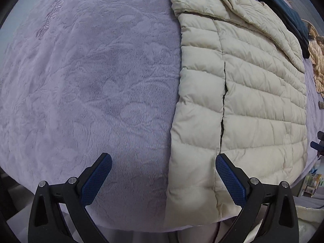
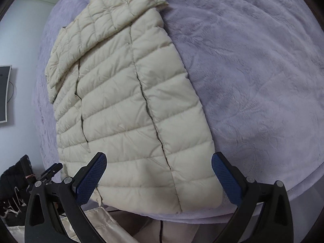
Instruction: Fold large clothes
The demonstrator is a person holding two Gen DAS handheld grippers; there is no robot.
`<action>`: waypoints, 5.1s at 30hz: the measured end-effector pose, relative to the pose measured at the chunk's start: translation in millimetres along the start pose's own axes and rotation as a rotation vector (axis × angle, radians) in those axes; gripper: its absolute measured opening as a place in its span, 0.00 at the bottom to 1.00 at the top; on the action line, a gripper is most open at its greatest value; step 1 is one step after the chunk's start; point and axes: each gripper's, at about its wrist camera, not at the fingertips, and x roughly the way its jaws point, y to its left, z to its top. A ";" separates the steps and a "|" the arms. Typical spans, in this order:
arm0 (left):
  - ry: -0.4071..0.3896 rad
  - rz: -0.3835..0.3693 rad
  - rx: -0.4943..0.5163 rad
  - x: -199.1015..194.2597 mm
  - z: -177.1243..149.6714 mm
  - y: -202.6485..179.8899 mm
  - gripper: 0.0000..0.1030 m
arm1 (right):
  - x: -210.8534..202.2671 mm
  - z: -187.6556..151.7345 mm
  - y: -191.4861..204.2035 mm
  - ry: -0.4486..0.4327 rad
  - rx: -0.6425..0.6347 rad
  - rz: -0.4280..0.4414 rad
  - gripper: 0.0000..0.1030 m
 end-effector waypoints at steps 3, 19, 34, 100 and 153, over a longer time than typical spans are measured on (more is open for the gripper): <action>0.014 -0.015 -0.003 4.6 -3.5 -1.7 1.00 | 8.4 -4.4 -6.5 0.020 0.004 -0.001 1.00; 0.105 -0.175 0.030 37.7 -25.8 -31.7 1.00 | 52.0 -27.5 -12.9 0.169 -0.101 0.059 1.00; 0.122 -0.266 0.075 35.3 -10.0 -101.0 0.18 | 34.8 -18.6 1.6 0.133 0.033 0.315 0.15; -0.268 -0.105 0.108 -61.0 288.9 -70.4 0.53 | -21.3 286.2 119.9 -0.208 -0.034 0.354 0.74; -0.262 -0.164 -0.115 -27.6 254.7 0.4 1.00 | -32.3 203.8 119.6 -0.219 -0.127 0.215 0.77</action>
